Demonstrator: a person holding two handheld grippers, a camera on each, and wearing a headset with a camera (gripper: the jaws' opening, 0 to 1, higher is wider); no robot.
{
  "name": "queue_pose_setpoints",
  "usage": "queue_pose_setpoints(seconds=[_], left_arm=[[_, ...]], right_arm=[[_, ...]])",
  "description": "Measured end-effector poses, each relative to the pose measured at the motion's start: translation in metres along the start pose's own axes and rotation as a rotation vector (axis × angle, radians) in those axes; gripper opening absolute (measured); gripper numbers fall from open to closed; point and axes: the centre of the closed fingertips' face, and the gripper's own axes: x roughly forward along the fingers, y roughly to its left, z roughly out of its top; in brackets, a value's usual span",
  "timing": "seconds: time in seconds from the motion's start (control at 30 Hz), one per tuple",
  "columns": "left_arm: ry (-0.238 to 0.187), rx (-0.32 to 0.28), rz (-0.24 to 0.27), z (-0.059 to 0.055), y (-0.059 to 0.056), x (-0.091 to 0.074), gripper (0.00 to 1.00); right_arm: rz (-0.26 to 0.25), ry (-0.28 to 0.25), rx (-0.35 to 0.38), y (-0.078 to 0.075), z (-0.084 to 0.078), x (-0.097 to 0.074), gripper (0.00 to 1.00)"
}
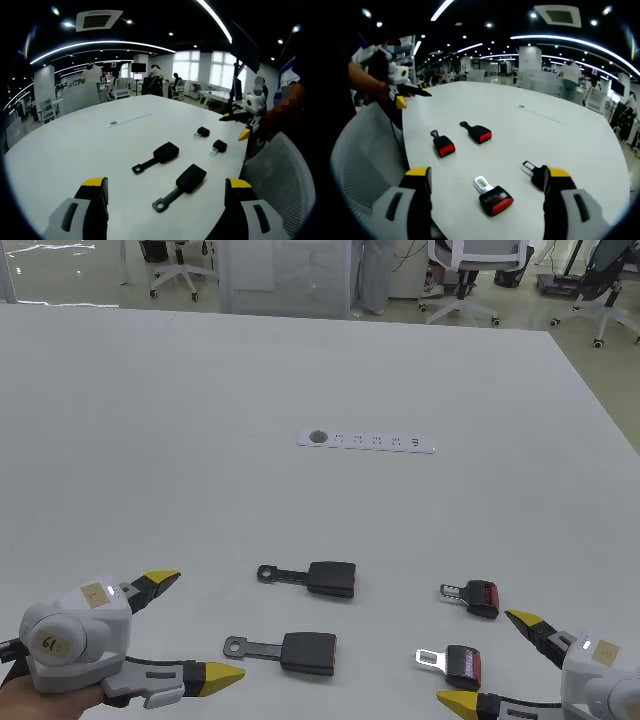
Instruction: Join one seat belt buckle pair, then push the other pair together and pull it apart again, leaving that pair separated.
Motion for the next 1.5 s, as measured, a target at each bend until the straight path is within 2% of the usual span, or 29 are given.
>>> queue_pose_setpoints(seconds=[0.13, 0.4, 0.87, 1.23, 1.5], left_arm=[[0.003, 0.003, -0.005, -0.002, 0.001, -0.001, 1.00], [0.013, 0.013, -0.028, 0.000, -0.007, -0.001, 1.00], [0.025, 0.031, -0.041, -0.004, -0.007, -0.003, 1.00], [0.021, 0.034, -0.051, 0.002, -0.018, -0.002, 1.00], [0.025, 0.033, -0.051, 0.001, -0.022, -0.002, 1.00]], right_arm=[[0.004, -0.004, -0.005, 0.001, 0.002, 0.000, 0.97], [0.028, 0.005, -0.026, 0.004, 0.003, -0.001, 0.96], [0.049, 0.026, -0.040, 0.012, -0.002, -0.004, 0.94], [0.049, 0.034, -0.040, 0.013, -0.005, -0.008, 0.94], [0.052, 0.041, -0.038, 0.016, -0.010, -0.011, 0.94]])
